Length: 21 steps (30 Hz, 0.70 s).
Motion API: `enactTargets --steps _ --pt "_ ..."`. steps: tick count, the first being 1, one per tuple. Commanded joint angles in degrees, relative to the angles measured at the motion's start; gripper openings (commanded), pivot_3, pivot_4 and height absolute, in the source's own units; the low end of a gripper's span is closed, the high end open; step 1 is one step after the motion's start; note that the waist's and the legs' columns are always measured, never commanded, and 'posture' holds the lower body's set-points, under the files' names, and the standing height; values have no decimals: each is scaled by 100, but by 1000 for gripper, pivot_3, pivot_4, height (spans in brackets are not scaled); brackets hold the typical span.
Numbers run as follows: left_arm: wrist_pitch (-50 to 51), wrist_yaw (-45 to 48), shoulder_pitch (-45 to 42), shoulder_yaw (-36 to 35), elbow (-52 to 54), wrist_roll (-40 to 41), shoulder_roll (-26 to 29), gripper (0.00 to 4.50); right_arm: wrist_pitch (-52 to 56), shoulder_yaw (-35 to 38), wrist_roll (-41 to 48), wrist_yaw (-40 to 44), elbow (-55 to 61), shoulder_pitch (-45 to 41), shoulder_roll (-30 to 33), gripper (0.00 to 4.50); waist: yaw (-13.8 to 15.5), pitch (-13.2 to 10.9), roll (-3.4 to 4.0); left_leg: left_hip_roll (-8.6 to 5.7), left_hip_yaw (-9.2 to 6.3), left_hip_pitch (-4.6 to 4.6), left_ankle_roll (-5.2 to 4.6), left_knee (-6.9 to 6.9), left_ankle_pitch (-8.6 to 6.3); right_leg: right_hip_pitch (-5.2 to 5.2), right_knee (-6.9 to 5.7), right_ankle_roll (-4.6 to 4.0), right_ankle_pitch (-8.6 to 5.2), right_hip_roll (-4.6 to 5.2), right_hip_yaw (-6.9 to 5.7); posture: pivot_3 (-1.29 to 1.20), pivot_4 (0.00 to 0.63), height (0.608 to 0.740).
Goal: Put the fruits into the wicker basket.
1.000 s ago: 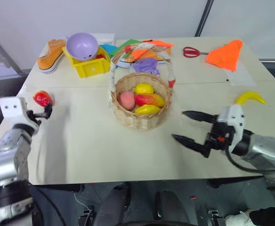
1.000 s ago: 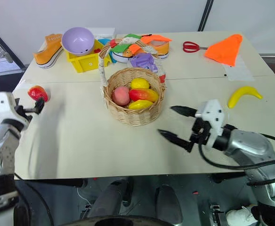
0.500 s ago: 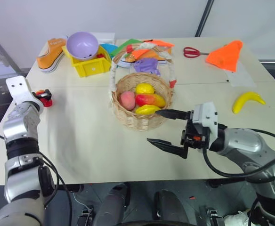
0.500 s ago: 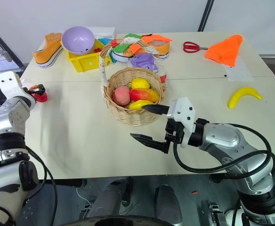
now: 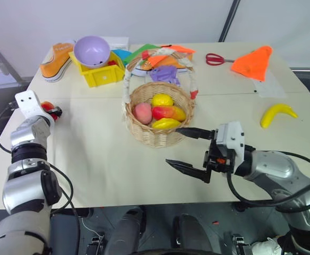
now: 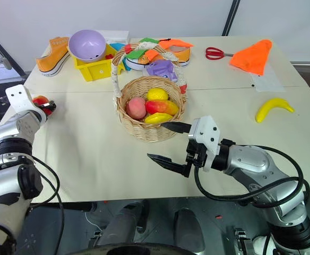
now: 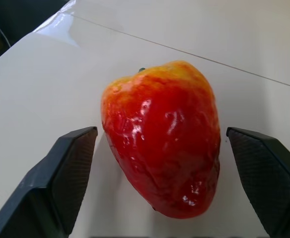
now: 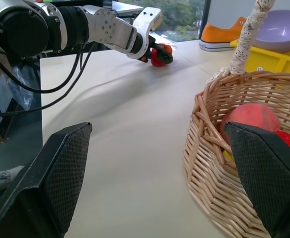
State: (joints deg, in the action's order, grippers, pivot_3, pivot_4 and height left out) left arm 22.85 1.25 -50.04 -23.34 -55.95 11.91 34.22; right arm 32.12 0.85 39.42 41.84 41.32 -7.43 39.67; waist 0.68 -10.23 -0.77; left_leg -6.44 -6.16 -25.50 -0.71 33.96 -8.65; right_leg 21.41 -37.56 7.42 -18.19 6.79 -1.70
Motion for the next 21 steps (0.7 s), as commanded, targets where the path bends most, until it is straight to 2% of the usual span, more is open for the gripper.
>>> enactTargets --steps 1,2,3,8,10,12,13,15,17,19,21 --pt "-253 42 -187 -27 -98 -2 188 2611 -136 35 -48 -6 178 22 -25 4500 -1 -1 -1 0 0 0 0 0 0 0 0 0 0 0 0 0 150 740" --pt "-262 50 -194 -20 -123 -3 198 2229 -137 38 -55 -14 181 21 -30 4500 -3 0 -2 0 0 0 0 1 0 0 0 0 0 0 0 0 150 740" --pt "-262 57 -199 4 -141 -21 212 2067 -141 42 -63 -22 177 15 -37 4500 -7 0 -2 0 0 0 0 1 0 0 -1 0 0 0 0 0 150 740" --pt "-324 187 35 152 175 -124 261 2059 -147 56 -93 -48 173 8 -59 4500 -6 -1 -3 0 0 0 0 1 0 1 -5 0 0 0 0 0 150 740" --pt "-506 826 513 47 1211 214 235 2059 -159 130 -109 -55 154 69 -30 4500 -29 -1 -3 0 1 0 0 2 0 1 -5 0 0 1 1 0 150 740" --pt "-485 1869 1257 -27 2835 845 189 2059 -184 279 -110 -34 59 131 19 4500 -58 -2 -5 1 2 -4 0 0 0 0 -5 -1 0 4 7 0 150 740" --pt "-316 2476 1739 -5 3805 1283 210 2059 -197 434 -76 -29 -59 139 37 4500 -73 -2 -5 3 1 -7 1 1 1 0 -6 -3 1 4 9 0 150 740" --pt "153 3191 2388 13 5093 1981 272 2059 -202 689 2 -22 -239 145 50 4500 -98 -2 -4 5 2 -14 2 2 1 -4 -3 -7 1 6 12 0 150 740" --pt "912 4079 3100 322 6602 2857 617 2059 -130 1116 169 -26 -643 93 71 4500 -125 -3 -2 7 1 -5 5 5 0 -3 3 -12 2 5 11 0 150 740" --pt "1475 4384 3326 656 7361 3264 868 2059 -66 1374 268 -4 -924 55 94 4500 -112 -1 2 9 1 3 12 3 -6 -9 13 -37 -6 3 12 0 150 740" --pt "1698 4247 2994 1139 7641 3180 838 2059 -73 1486 265 83 -1102 62 146 4500 -79 10 32 9 1 5 12 4 -7 -11 13 -40 -7 3 13 0 150 740"
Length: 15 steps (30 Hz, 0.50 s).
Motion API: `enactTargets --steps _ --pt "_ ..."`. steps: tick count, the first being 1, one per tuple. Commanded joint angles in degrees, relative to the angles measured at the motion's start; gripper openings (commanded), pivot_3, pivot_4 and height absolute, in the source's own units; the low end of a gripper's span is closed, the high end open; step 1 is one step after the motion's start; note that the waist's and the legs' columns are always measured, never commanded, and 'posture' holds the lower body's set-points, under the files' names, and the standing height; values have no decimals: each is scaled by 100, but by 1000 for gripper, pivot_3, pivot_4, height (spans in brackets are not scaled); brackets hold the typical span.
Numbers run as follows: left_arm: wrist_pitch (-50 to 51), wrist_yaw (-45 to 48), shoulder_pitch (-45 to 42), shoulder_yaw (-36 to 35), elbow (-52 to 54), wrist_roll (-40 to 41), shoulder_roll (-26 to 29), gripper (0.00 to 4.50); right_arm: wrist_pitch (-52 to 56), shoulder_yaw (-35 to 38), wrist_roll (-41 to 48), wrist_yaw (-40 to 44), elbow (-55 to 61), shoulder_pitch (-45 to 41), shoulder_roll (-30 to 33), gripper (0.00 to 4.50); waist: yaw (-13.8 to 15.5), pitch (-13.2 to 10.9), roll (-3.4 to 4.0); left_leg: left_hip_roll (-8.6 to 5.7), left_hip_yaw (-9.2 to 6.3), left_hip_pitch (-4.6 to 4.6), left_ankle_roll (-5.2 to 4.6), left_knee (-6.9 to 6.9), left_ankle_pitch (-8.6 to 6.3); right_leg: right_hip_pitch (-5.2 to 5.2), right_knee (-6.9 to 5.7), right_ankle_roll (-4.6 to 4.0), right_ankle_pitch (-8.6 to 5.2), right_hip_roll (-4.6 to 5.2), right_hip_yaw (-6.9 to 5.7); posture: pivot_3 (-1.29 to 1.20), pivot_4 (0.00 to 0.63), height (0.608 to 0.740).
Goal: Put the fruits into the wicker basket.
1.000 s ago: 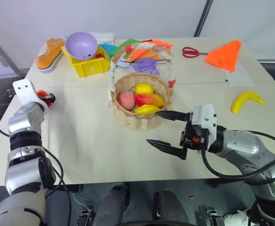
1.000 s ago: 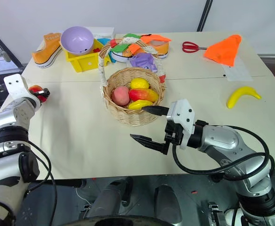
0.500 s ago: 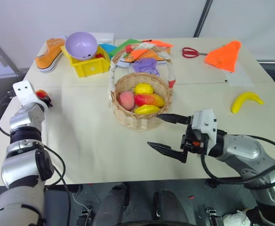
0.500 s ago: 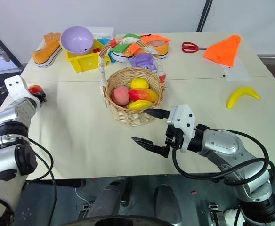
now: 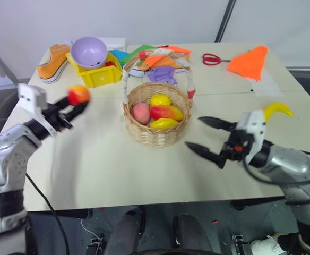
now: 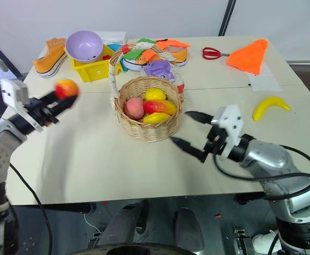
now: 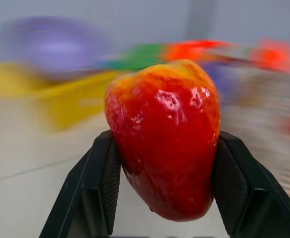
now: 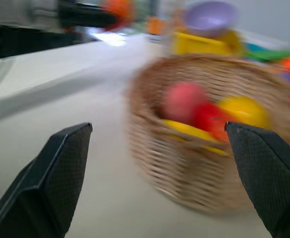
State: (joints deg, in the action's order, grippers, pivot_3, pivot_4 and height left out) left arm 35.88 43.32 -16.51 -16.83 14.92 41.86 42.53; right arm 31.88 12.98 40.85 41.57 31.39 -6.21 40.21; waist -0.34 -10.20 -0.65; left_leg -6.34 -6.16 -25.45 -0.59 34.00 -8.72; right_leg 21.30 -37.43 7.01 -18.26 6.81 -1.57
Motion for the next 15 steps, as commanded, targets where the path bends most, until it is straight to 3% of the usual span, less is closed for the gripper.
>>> enactTargets --steps 1,5,10,11,14,15 --pt "462 -58 -682 878 626 6 -106 2059 -110 293 42 180 -204 -39 135 4500 59 8 30 -1 0 1 -1 0 0 0 0 0 0 0 1 0 150 740" --pt "422 -336 -1658 1936 334 -760 -585 2059 -232 307 -111 242 -368 0 165 4500 104 8 30 -1 3 0 -13 0 7 2 -2 17 8 -3 0 0 150 740" --pt "125 -328 -2513 2625 -668 -1526 -1174 2059 -237 353 -305 -53 -444 130 55 4500 88 7 29 0 8 -10 -15 -7 10 -3 -8 25 12 -6 2 0 150 740" --pt "78 -323 -2590 2669 -796 -1629 -1228 3093 -235 364 -351 -116 -466 146 46 4500 90 7 29 1 8 -10 -15 -7 10 -3 -9 25 12 -6 2 0 150 740" --pt "-296 -315 -2769 2823 -1102 -2093 -1299 4449 -309 588 -718 -579 -770 206 -3 4500 95 6 27 -1 8 -10 -15 -5 11 -3 -10 25 12 -6 3 0 150 740" --pt "-430 -306 -2794 2811 -1162 -2193 -1318 4449 -416 665 -899 -739 -927 213 -41 4500 103 6 28 -1 8 -11 -15 -4 11 -2 -10 25 12 -6 3 0 150 740"
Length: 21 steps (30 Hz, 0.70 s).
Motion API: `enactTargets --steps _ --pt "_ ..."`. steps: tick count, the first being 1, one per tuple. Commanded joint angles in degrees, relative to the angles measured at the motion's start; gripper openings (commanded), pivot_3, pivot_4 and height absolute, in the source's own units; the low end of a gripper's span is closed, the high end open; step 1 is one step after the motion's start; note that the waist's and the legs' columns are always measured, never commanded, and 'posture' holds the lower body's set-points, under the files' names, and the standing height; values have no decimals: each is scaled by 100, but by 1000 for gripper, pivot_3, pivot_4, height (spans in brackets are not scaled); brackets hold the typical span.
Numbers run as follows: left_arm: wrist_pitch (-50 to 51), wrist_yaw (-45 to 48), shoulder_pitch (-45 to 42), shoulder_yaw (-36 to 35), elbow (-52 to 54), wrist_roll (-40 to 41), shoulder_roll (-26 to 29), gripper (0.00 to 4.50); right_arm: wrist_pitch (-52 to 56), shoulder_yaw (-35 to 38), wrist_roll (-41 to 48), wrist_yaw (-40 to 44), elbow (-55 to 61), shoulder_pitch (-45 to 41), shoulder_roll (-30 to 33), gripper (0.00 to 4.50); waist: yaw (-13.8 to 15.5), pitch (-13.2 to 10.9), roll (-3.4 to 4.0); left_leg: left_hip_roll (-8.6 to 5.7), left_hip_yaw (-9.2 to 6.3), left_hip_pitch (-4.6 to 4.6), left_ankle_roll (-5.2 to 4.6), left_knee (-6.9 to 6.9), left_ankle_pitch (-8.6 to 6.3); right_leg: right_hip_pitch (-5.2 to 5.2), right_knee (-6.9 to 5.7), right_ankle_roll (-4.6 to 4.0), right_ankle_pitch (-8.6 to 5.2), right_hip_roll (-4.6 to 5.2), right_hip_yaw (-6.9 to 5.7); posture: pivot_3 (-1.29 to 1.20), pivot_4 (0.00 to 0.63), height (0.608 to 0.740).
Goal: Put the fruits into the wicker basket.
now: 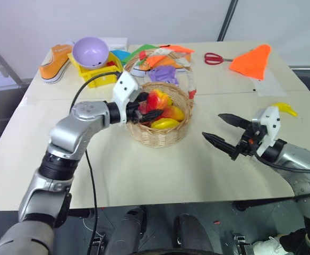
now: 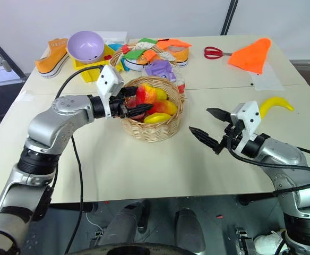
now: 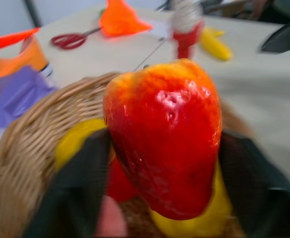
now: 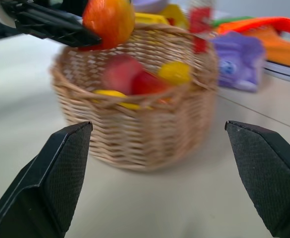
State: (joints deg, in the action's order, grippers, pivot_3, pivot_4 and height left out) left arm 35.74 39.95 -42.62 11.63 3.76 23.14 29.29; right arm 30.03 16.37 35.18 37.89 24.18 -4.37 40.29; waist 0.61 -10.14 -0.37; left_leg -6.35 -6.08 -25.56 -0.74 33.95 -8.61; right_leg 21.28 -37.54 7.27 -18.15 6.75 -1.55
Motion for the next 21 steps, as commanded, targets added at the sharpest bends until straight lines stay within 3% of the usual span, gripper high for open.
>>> enactTargets --steps 1,6,9,14,21 --pt "-415 103 -175 -155 -49 -212 -42 4449 -270 435 -417 -568 -394 -3 -138 4500 11 0 0 -1 0 0 0 0 0 -1 0 0 0 1 0 0 150 740" --pt "-434 792 202 -613 553 585 -127 4449 -290 528 -1451 -1916 -1719 -569 -268 4500 -17 0 2 -2 0 -1 2 2 1 2 0 0 0 1 1 0 150 740" --pt "-311 1383 632 -421 1255 852 125 4449 -353 494 -1987 -2880 -3102 -1382 -463 4500 -92 0 12 -2 2 1 9 -2 6 0 -2 -2 0 1 4 0 150 740" --pt "13 1468 803 -292 1798 1039 162 4449 -766 550 -2175 -3193 -4761 -2354 -592 4500 -136 -4 20 1 1 6 17 -3 14 2 -23 -3 -1 -5 4 0 150 740" --pt "203 1224 887 -135 2126 952 144 4449 -1441 512 -2211 -2981 -6640 -3314 -571 4500 -155 -5 22 1 3 12 15 -2 14 -4 -25 -2 -1 -20 4 0 150 740"
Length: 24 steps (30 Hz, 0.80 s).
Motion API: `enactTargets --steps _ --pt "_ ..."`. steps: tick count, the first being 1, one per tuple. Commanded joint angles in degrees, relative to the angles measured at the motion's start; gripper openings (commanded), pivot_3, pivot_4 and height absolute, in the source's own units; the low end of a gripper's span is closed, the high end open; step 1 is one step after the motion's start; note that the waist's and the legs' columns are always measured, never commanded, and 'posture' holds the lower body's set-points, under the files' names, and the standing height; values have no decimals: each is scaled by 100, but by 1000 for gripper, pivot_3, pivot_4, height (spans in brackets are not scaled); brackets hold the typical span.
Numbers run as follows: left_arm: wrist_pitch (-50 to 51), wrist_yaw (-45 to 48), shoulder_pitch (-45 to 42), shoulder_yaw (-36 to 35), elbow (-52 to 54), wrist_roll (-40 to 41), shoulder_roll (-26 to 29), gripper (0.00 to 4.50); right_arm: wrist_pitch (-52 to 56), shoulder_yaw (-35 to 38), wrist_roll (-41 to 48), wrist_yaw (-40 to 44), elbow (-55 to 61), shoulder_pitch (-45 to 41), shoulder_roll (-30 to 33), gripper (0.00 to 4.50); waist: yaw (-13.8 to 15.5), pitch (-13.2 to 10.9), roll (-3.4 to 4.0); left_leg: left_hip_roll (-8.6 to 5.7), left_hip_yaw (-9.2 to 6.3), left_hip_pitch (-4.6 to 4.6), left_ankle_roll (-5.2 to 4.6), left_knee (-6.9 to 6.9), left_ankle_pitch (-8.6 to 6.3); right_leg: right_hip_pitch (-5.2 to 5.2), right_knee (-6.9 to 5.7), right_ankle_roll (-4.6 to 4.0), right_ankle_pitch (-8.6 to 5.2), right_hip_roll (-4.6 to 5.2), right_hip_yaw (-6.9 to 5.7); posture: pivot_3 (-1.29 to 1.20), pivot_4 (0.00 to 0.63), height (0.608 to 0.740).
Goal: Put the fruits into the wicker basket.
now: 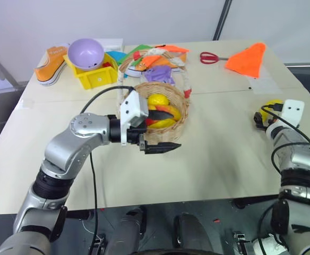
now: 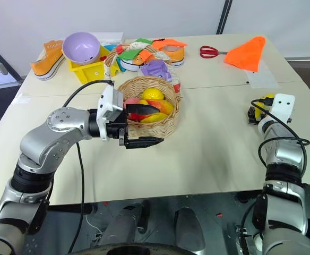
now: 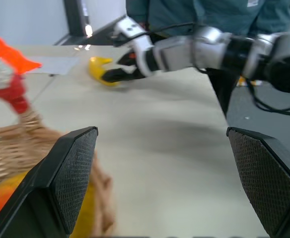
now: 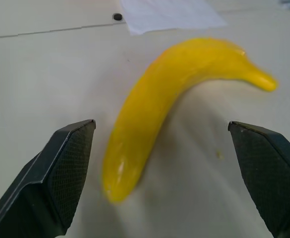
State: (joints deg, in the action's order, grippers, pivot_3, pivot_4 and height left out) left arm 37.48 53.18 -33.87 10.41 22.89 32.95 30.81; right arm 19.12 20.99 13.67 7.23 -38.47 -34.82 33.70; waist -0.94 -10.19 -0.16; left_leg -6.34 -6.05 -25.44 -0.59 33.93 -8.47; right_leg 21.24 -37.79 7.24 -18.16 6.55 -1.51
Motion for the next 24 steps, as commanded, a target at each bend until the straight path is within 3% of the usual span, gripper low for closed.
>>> enactTargets --steps 1,2,5,10,14,17,21,24 --pt "43 -132 20 -11 227 -28 -9 4449 -428 44 -68 106 -582 -359 99 4500 -1 0 0 0 0 0 0 0 0 0 0 0 0 -1 0 0 150 740" --pt "66 -164 27 -16 238 -19 -13 4449 -482 43 -69 127 -753 -427 110 4500 -2 0 0 -1 0 0 0 1 0 -1 0 0 0 -1 0 0 150 740" --pt "52 -206 51 -8 223 -74 16 4500 -659 54 -69 201 -1092 -557 135 3601 -2 0 0 -2 0 0 0 2 0 -2 0 0 0 -2 1 0 150 740" --pt "6 -250 95 -171 160 -55 53 4500 -857 -67 -163 377 -644 -400 164 1119 -1 -1 2 -1 0 0 0 2 0 -1 0 0 0 -3 2 0 150 740" --pt "-234 -306 410 -540 27 -126 191 4500 -565 -329 -240 875 1311 474 362 1119 5 -3 11 0 -1 -2 0 -1 0 8 -3 0 0 -3 5 0 150 740" --pt "-384 -304 728 -1002 -202 -86 372 4500 -147 -462 115 1769 3318 1497 715 1119 24 -6 24 0 -1 -3 0 -3 -1 13 -7 0 -2 -2 9 0 150 740" --pt "-694 -153 1078 -1612 -687 -101 683 4500 274 -278 1323 3413 5961 3227 1312 1119 28 -6 25 4 -6 -3 -3 -5 -6 14 -10 -4 -11 6 10 0 150 740" --pt "-1015 92 1230 -1895 -1194 -179 936 4500 1223 4 3037 4242 7408 3944 1743 1119 18 -9 27 7 -7 -2 -4 -3 -8 13 -10 -11 -15 13 9 0 150 740"
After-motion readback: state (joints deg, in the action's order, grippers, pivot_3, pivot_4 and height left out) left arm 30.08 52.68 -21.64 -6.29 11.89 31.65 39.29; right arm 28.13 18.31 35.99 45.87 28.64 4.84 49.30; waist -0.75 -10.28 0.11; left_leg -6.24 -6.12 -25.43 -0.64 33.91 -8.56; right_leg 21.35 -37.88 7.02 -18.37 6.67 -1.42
